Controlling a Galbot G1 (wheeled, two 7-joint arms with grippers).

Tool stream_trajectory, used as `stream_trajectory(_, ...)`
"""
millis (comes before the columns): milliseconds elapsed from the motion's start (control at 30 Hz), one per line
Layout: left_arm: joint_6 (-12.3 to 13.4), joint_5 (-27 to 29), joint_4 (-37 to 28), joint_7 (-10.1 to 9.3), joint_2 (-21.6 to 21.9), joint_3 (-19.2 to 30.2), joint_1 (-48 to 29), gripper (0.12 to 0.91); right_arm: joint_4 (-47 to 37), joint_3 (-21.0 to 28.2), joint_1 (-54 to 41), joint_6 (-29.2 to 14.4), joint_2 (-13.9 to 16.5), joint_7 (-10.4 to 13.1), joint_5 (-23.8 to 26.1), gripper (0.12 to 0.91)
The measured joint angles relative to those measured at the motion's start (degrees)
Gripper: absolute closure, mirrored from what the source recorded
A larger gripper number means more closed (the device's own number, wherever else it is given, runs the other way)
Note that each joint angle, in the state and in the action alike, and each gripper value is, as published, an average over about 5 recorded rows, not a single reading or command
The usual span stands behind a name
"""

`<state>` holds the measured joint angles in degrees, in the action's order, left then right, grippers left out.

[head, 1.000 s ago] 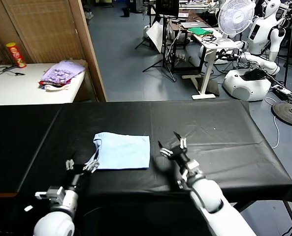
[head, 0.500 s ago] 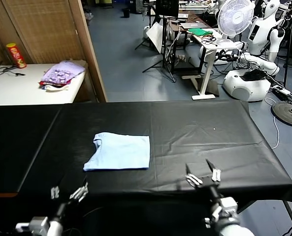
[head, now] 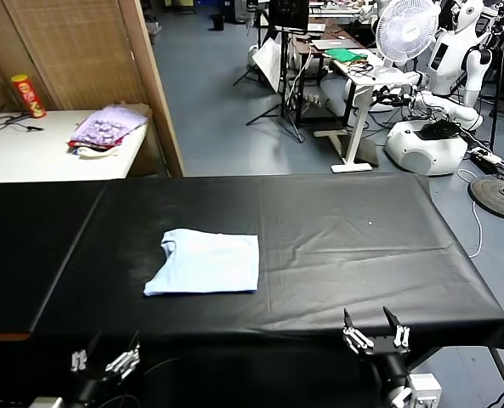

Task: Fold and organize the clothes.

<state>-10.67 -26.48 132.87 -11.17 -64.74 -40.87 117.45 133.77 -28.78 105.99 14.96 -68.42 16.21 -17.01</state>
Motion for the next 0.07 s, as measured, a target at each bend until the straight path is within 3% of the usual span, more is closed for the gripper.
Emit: stream_trajectory(67, -0.05, 0.01, 0.14, 0.09, -0.01, -0.09, 0.10, 0.232, 0.10, -0.04, 0.15, 0.00, -0.01, 0.00, 0.01, 0.227)
